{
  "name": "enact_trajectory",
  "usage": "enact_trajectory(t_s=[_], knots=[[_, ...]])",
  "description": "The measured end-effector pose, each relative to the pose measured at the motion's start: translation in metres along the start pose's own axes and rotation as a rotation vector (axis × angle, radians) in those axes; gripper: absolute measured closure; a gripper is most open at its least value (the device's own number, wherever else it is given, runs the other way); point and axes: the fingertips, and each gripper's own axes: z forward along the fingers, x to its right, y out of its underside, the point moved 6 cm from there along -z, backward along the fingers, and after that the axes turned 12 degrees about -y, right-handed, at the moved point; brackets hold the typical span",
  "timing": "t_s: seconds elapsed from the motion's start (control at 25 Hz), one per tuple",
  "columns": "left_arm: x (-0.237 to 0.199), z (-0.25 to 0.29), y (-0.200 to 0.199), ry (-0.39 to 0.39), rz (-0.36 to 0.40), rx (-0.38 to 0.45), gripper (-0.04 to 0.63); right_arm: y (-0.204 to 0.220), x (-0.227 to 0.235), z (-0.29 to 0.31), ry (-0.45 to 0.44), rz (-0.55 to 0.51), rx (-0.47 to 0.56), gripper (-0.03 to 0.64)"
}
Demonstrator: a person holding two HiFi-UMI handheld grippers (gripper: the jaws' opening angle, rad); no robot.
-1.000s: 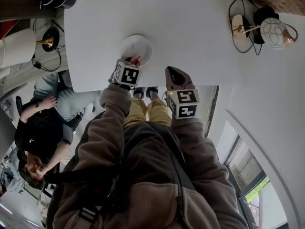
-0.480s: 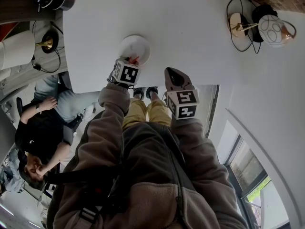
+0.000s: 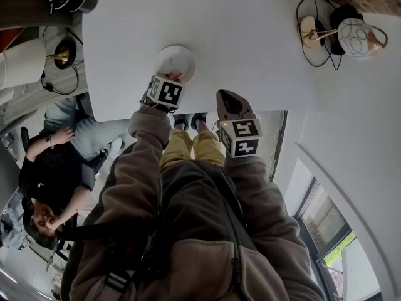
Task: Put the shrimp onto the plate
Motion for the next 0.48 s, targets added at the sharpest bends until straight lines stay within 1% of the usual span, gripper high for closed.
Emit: enact_trajectory(t_s=[0.24,0.36,0.48], knots=[[0.000,-0.004,0.001,-0.006,0.001,0.005,0.446,0.001,0.002,-0.003,-0.001,-0.007,0.003,0.615],[-0.001,-0.011,0.005,-0.016,-0.013,0.029,0.446,0.001,0.002,-0.003,-0.005,-0.012,0.008,0.615],[-0.002,-0.022,0.008,-0.024,-0.033,0.074,0.446,-0.002,-0.001,-0.005,-0.014,-0.016,0.017,0.615]])
